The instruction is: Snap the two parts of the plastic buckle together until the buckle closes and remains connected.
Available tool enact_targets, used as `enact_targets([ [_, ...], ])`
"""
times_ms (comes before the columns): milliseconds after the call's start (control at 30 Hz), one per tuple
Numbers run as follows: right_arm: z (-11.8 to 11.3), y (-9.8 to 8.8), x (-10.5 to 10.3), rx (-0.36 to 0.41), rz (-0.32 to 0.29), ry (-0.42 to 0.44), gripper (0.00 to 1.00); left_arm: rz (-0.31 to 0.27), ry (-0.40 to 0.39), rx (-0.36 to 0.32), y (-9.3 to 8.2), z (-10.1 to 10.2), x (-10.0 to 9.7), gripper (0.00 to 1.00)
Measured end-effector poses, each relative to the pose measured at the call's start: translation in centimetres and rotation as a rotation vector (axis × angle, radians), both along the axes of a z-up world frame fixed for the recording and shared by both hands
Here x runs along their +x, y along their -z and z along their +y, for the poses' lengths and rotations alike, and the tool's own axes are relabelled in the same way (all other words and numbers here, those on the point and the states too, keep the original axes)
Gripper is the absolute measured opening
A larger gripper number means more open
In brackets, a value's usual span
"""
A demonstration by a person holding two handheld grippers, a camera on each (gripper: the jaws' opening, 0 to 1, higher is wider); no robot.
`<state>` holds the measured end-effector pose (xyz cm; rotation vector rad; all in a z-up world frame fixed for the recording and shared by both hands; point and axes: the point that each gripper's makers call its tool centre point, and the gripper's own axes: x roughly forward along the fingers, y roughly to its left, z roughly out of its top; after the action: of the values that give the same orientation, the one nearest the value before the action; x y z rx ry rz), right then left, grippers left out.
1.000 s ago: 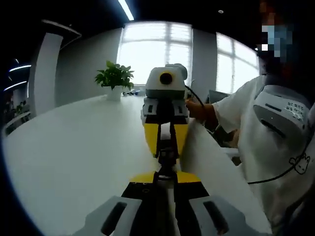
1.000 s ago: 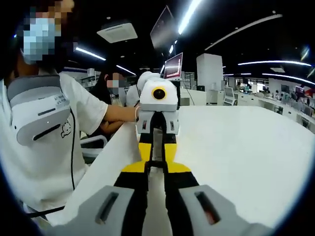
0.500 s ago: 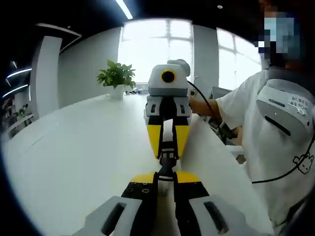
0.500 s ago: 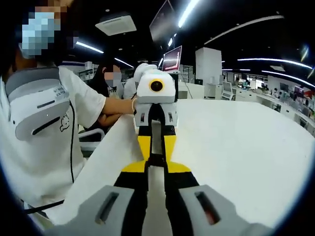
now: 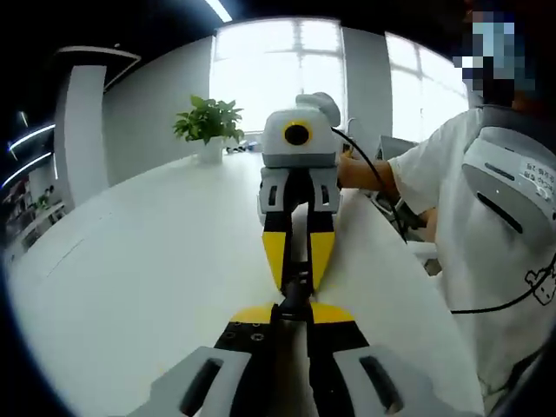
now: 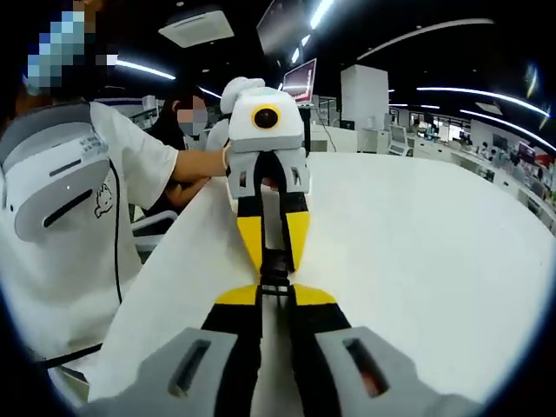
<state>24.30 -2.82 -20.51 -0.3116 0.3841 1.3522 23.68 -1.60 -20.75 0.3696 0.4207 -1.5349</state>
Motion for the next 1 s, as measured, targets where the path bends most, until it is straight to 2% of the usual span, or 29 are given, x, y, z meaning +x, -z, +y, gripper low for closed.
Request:
enact_targets([
  [300,0.2,0.1,0.1,-0.036,0.008,0.012,0.09,0.001,-0.015,0.051,0.1,0.1,-0.2,0.09],
  [467,0.3,0.1,0.0,-0.098,-0.002,0.044,0.09,-0.023,-0.072,0.107,0.0,0.1,0.1,0.09],
  [633,0.1,0.1,0.4,-0.130,0.035,0.128,0.09,-0.021,-0.148,0.133,0.1,0.1,0.4,0.09],
  [733,0.1,0.2,0.4,-0.199,0.028,0.141,0.09,-0.068,-0.170,0.184,0.0,0.2,0.5,0.08],
  [833,0.3,0.1,0.5,-0.251,0.029,0.150,0.09,-0.093,-0.190,0.241,-0.1,0.1,0.5,0.08],
  [933,0.2,0.2,0.4,-0.310,0.024,0.163,0.09,-0.162,-0.212,0.294,-0.2,0.2,0.9,0.08],
  [967,0.2,0.2,0.5,-0.319,0.022,0.164,0.08,-0.164,-0.212,0.296,-0.2,0.2,0.8,0.08],
  [1000,0.0,0.2,0.7,-0.365,-0.001,0.165,0.08,-0.181,-0.228,0.313,-0.2,0.1,1.0,0.08],
])
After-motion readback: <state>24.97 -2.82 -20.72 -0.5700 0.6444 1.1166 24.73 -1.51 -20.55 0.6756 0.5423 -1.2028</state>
